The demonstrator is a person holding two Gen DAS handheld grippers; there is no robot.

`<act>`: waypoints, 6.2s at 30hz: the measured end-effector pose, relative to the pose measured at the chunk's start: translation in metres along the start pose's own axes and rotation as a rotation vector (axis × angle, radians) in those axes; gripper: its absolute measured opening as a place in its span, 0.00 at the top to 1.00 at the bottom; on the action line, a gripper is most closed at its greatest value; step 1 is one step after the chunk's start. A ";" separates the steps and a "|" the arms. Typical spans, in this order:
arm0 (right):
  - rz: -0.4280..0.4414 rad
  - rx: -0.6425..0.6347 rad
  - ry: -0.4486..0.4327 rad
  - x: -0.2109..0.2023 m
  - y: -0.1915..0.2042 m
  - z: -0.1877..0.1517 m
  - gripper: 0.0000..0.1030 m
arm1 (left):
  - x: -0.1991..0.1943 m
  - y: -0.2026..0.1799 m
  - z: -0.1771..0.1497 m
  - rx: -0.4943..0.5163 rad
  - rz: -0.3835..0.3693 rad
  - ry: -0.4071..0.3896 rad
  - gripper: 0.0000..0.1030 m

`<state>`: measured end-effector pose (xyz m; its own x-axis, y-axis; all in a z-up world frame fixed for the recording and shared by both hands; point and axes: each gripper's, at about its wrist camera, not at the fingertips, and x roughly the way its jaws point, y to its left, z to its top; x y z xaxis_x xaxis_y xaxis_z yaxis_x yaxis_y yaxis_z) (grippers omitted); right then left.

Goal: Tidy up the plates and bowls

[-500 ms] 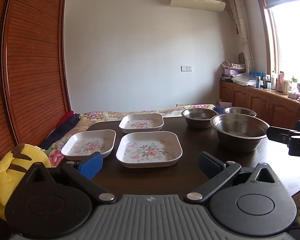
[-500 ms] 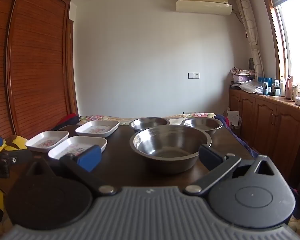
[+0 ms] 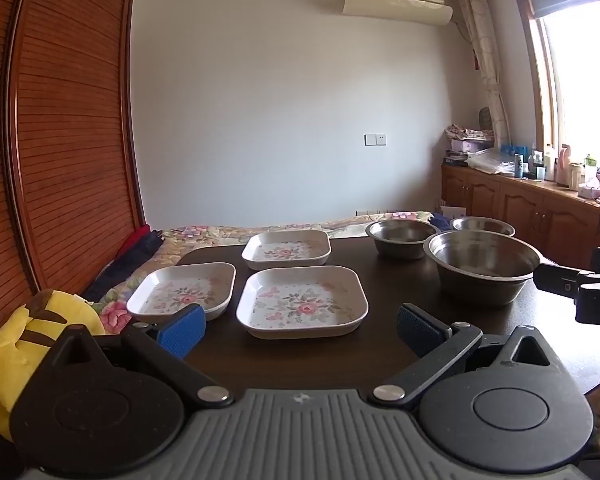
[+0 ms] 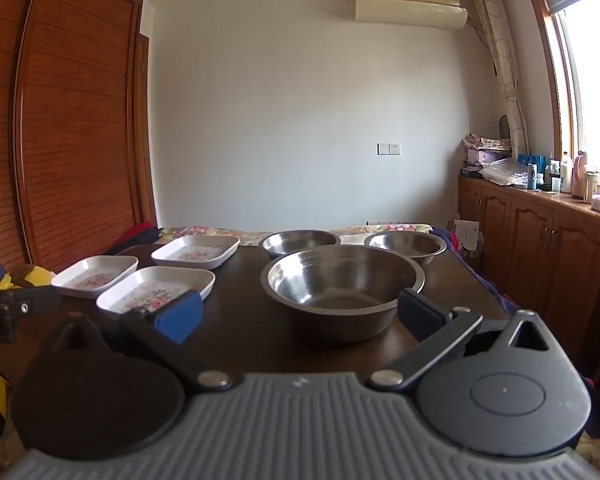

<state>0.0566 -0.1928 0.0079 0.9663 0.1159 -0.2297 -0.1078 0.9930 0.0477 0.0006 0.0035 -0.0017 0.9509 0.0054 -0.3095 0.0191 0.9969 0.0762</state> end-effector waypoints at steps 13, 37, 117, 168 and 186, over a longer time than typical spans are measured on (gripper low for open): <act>0.001 0.001 0.004 0.000 0.000 -0.002 0.00 | -0.003 0.000 0.005 -0.004 0.003 -0.003 0.00; 0.002 0.007 0.005 0.002 0.001 -0.001 0.00 | -0.002 0.000 0.004 0.001 0.002 -0.001 0.00; 0.337 -0.128 0.154 0.091 0.075 0.032 0.17 | 0.057 0.070 0.024 0.020 -0.065 0.142 0.30; 0.313 -0.253 0.429 0.187 0.096 0.011 0.73 | 0.192 0.085 0.042 0.058 -0.188 0.327 0.67; 0.311 -0.277 0.414 0.187 0.091 0.010 0.79 | 0.208 0.081 0.037 0.070 -0.198 0.393 0.77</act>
<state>0.2299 -0.0811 -0.0207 0.7139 0.3467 -0.6084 -0.4827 0.8731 -0.0689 0.2111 0.0830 -0.0248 0.7375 -0.1420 -0.6603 0.2226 0.9741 0.0391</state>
